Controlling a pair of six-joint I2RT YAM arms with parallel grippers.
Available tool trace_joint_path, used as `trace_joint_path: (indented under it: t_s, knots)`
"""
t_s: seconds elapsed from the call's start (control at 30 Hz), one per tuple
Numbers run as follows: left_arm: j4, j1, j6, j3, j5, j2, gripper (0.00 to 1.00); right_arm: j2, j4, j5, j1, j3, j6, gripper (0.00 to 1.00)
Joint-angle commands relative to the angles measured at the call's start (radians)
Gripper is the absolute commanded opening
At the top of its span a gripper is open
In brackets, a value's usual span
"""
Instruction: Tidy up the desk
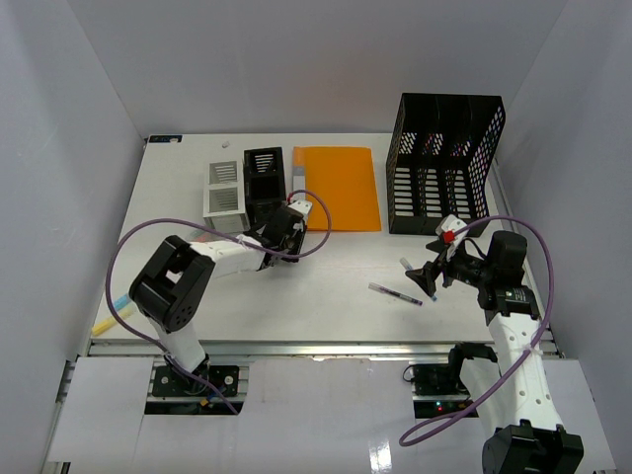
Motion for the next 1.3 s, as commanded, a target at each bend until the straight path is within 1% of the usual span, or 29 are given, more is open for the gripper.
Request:
trace_joint_path:
  t_s: [0.0,0.17,0.27,0.33,0.37,0.43,0.5,0.53,0.6,0.63,0.73,0.83,0.97,1.07,1.2,1.27]
  knots:
    - [-0.047,-0.003,-0.153,-0.132,0.205,-0.177,0.09,-0.002,-0.009,-0.046,-0.006,0.008,-0.006,0.92]
    - [0.031,-0.015,-0.252,-0.26,0.357,-0.328,0.08,0.02,0.016,-0.058,-0.004,0.007,0.026,0.93]
    - [0.119,-0.024,-0.304,-0.295,0.426,-0.377,0.08,0.067,0.042,-0.072,0.0,0.015,0.085,0.96]
    - [0.181,-0.03,-0.337,-0.315,0.466,-0.395,0.08,0.125,0.044,-0.102,0.006,0.044,0.125,1.0]
    - [0.203,-0.032,-0.351,-0.319,0.479,-0.399,0.08,0.148,0.041,-0.116,0.009,0.057,0.138,1.0]
    - [0.295,-0.039,-0.396,-0.333,0.521,-0.401,0.08,0.239,0.043,-0.145,0.021,0.095,0.223,0.95]
    - [0.352,-0.049,-0.415,-0.336,0.537,-0.389,0.08,0.297,0.057,-0.138,0.053,0.134,0.315,0.93]
    - [0.386,-0.058,-0.428,-0.335,0.545,-0.374,0.08,0.344,0.084,-0.118,0.073,0.167,0.44,0.91]
    - [0.489,-0.074,-0.465,-0.334,0.554,-0.349,0.08,0.401,0.125,-0.06,0.13,0.201,0.619,0.89]
    - [0.523,-0.081,-0.476,-0.333,0.553,-0.338,0.08,0.418,0.134,-0.022,0.157,0.211,0.678,0.89]
    - [0.585,-0.12,-0.476,-0.291,0.535,-0.296,0.08,0.452,0.144,0.105,0.267,0.24,0.778,0.91]
    - [0.613,-0.153,-0.458,-0.252,0.511,-0.255,0.08,0.492,0.151,0.137,0.275,0.269,0.842,0.91]
    - [0.608,-0.181,-0.415,-0.194,0.473,-0.195,0.08,0.546,0.123,0.162,0.277,0.313,0.902,0.92]
    - [0.607,-0.2,-0.392,-0.155,0.458,-0.171,0.08,0.588,0.12,0.181,0.277,0.328,0.923,0.91]
    - [0.602,-0.216,-0.367,-0.113,0.442,-0.143,0.08,0.632,0.129,0.198,0.277,0.327,0.942,0.86]
    - [0.588,-0.226,-0.353,-0.085,0.436,-0.13,0.08,0.644,0.135,0.2,0.278,0.325,0.951,0.81]
